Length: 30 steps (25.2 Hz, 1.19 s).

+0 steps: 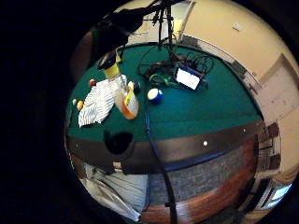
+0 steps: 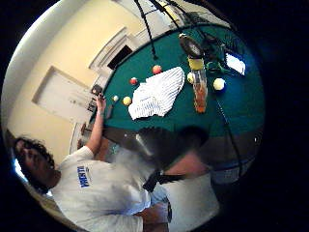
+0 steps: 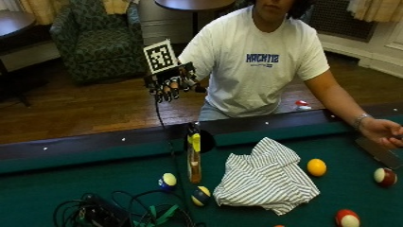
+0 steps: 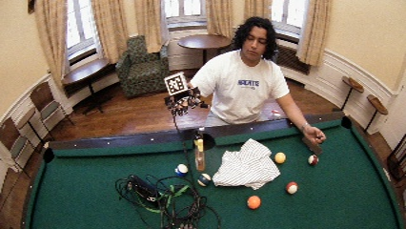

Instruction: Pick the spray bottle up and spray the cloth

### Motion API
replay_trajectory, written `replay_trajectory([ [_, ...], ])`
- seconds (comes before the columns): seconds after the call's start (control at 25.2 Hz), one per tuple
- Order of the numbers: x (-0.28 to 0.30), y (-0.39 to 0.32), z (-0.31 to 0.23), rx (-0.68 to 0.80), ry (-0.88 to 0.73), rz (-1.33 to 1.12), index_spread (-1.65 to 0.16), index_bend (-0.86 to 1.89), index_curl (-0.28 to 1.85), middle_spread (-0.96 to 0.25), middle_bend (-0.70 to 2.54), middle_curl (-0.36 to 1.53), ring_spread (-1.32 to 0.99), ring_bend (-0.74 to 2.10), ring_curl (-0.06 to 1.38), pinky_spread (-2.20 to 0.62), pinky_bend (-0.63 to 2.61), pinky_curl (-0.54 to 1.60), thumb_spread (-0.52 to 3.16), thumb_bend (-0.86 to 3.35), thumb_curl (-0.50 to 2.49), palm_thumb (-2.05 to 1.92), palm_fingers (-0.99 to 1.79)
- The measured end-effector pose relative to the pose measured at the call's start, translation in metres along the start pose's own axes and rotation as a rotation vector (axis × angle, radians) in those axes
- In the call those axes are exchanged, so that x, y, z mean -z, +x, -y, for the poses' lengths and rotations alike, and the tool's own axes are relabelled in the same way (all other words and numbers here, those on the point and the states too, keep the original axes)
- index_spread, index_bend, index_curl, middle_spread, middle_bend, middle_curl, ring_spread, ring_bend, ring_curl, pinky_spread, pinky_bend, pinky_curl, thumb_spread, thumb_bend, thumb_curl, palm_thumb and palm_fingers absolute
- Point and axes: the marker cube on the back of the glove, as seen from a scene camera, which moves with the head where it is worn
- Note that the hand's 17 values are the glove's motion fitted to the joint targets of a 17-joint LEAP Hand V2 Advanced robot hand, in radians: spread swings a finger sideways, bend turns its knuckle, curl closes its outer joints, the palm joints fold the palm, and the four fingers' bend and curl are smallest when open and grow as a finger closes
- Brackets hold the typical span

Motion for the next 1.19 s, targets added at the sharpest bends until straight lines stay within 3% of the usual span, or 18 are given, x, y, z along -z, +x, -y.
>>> replay_trajectory([
  [0.32,-0.003,-0.001,0.005,-0.034,0.022,0.003,-0.35,0.12,0.10,-0.04,0.21,0.12,-0.03,0.40,0.16,0.19,0.48,0.20,0.71,0.13,0.13,0.33,0.38],
  [0.55,-0.018,0.007,0.008,0.049,0.061,-0.001,-0.39,0.13,0.13,-0.04,0.21,0.17,-0.03,0.41,0.19,0.21,0.49,0.24,0.84,0.08,0.17,0.35,0.36],
  [0.75,-0.037,0.013,-0.005,-0.085,-0.022,-0.003,-0.41,0.13,0.15,-0.04,0.20,0.20,-0.03,0.41,0.20,0.23,0.49,0.25,0.90,0.05,0.19,0.36,0.35],
  [1.19,-0.074,0.020,-0.010,-0.170,-0.141,0.309,-0.42,0.13,0.17,-0.06,0.20,0.25,-0.04,0.44,0.23,0.23,0.48,0.28,0.96,-0.01,0.24,0.40,0.36],
])
